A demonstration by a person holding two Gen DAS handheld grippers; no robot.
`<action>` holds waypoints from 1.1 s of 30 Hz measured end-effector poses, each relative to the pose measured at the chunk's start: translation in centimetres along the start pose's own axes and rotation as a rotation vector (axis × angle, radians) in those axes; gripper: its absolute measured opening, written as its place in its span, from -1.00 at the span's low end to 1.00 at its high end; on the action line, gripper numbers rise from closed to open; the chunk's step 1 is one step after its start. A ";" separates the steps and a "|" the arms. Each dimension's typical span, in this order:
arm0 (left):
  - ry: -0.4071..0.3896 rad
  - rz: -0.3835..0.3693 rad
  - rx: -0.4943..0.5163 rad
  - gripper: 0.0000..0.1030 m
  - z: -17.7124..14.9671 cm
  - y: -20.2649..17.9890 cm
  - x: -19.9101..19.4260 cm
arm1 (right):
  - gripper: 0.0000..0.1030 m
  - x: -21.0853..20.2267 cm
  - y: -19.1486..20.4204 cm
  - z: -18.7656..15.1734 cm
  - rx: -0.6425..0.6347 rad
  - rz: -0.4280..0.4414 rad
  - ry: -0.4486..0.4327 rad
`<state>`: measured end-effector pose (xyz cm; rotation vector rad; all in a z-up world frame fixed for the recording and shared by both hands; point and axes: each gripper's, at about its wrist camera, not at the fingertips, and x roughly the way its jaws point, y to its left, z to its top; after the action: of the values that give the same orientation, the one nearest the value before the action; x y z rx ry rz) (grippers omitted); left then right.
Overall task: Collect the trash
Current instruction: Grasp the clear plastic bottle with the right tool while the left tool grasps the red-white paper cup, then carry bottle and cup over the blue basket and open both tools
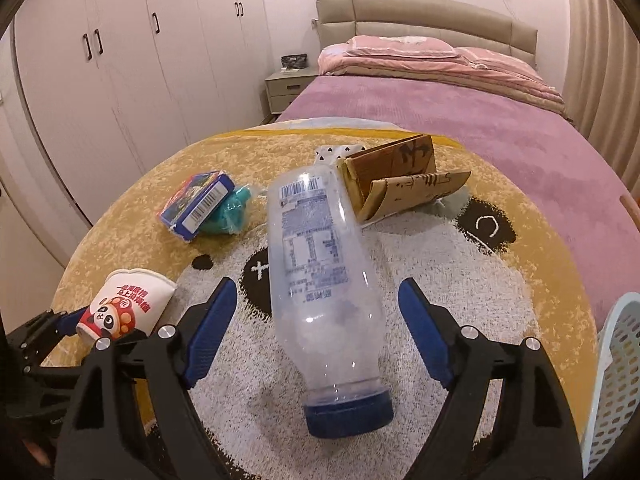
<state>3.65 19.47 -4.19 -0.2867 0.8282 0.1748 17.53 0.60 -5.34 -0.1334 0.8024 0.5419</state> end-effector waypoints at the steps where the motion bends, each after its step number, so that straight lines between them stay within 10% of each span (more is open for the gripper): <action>1: -0.002 0.002 -0.005 0.47 0.0 0.1 -0.1 | 0.53 0.3 0.1 0.0 -0.003 -0.007 0.009; 8: -0.037 0.013 0.016 0.39 -0.4 -0.1 -1.0 | 0.10 1.3 0.3 -0.1 -0.017 -0.017 0.062; 20: -0.108 -0.077 0.101 0.32 -0.6 -3.5 -3.6 | 0.08 -4.5 -2.2 -3.0 0.097 0.149 0.023; 33: -0.157 -0.252 0.282 0.32 0.3 -13.9 -5.0 | 0.08 -14.7 -12.3 -5.9 0.316 -0.021 -0.158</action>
<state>4.19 6.14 2.22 -0.1080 0.6447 -0.1537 11.61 -17.85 -0.01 0.1900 0.7213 0.3943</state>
